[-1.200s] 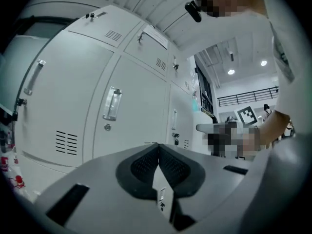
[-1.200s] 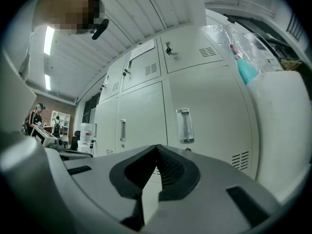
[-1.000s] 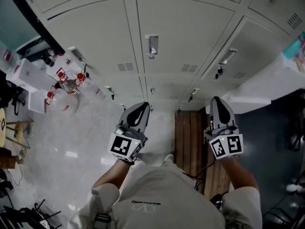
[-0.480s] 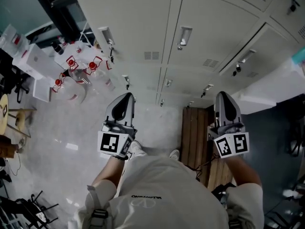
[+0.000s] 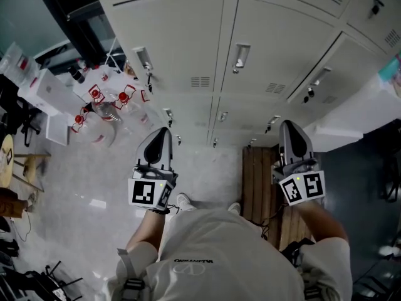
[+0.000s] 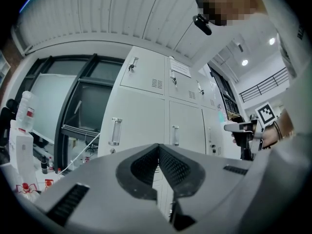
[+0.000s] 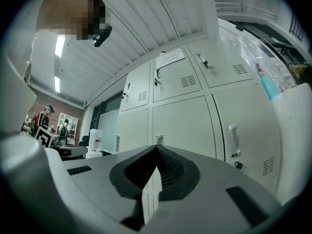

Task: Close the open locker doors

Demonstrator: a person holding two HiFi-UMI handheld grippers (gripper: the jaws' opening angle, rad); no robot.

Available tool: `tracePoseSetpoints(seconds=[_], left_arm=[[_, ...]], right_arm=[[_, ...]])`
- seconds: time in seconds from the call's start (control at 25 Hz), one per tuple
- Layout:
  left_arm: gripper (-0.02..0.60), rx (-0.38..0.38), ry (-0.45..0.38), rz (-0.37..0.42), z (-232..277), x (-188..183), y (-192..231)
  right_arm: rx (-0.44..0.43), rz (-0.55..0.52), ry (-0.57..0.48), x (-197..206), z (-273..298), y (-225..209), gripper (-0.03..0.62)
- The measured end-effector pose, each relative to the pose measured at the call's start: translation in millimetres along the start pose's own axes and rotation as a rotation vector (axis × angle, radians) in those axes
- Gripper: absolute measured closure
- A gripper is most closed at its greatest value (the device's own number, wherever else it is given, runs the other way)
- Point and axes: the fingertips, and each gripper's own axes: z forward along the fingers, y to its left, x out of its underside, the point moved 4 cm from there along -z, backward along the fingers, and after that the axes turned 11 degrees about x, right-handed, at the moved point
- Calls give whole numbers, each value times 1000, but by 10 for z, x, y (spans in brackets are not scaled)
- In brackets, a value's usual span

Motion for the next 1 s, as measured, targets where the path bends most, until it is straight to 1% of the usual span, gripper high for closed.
tracePoseSetpoints(seconds=[0.32,0.48,0.72,1.0], left_arm=[[577,16,4,0,-6,26,-66],[577,2,32,-4,-34,44,-76],[577,12,22,-8,-95,95,-98],[577,-16,40,-8,-141,124,-80]], right_arm=[[-40,-23,9,28,-19,128,585],[-58,-34,-3,-22,-4,168,585],[-73,-37,2,-10,-12,233,585],[-90,-44,-4,-28,-2,270,585]])
